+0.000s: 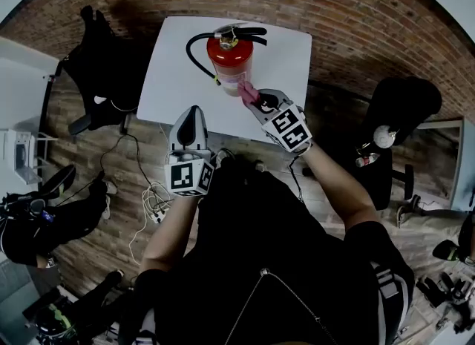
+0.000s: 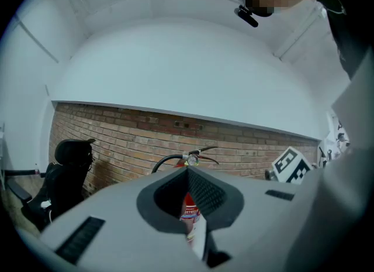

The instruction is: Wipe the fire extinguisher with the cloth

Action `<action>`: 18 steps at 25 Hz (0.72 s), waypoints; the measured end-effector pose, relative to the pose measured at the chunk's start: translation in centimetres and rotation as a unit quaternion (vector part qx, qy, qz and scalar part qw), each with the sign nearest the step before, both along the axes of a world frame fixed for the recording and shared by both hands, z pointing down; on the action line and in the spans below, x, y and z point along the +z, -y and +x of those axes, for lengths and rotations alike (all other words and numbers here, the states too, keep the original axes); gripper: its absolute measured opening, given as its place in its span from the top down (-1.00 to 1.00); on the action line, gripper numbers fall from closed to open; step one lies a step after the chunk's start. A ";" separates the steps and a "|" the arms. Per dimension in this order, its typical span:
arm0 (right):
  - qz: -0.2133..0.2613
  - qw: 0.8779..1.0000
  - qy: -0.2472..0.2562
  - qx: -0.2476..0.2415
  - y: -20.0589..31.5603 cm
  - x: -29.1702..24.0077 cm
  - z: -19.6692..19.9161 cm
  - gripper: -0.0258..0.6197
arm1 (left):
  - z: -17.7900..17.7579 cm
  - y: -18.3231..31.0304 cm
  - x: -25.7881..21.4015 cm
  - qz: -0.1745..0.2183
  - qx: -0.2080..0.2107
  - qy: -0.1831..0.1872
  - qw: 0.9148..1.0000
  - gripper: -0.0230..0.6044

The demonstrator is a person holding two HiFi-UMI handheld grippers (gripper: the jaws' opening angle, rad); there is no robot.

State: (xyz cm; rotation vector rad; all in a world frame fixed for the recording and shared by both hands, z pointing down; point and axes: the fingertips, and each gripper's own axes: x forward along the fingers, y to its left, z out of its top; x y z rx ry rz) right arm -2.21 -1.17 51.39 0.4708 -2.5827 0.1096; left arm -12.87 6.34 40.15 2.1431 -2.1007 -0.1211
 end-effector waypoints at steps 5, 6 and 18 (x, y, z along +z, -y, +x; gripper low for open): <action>0.093 0.983 -0.132 -0.091 -1.7 7.0 -0.7 0.59 | 0.5 -3.5 0.4 0.001 -0.041 -0.006 0.999 0.89; 0.112 0.976 -0.156 -0.107 -1.9 8.5 -0.9 0.59 | 0.4 -4.0 0.6 0.000 -0.047 -0.006 0.999 0.89; 0.224 0.897 -0.324 -0.200 -1.1 24.2 -3.5 0.59 | -2.6 -6.1 5.1 -0.031 -0.071 -0.017 0.997 0.89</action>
